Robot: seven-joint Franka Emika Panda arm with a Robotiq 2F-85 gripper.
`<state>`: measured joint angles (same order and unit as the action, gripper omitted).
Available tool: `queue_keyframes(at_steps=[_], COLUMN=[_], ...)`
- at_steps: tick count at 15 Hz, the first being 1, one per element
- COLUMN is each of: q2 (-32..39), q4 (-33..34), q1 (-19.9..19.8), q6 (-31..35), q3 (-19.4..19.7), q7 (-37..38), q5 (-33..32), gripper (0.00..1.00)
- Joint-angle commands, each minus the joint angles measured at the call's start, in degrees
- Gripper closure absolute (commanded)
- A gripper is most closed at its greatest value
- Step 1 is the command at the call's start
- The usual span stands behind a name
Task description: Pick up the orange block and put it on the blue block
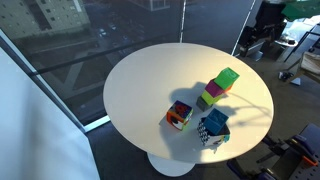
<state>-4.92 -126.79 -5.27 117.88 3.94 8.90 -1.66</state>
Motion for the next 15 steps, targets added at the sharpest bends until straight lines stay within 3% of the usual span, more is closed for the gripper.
queue_keyframes(at_steps=[1, 15], q2=[3.5, 5.1], q4=[2.5, 1.5], q1=[-0.4, -0.1], q6=[3.1, 5.0], q3=[0.8, 1.2], q7=[-0.6, 0.4], q5=[-1.2, -0.4], gripper=[0.00, 0.00])
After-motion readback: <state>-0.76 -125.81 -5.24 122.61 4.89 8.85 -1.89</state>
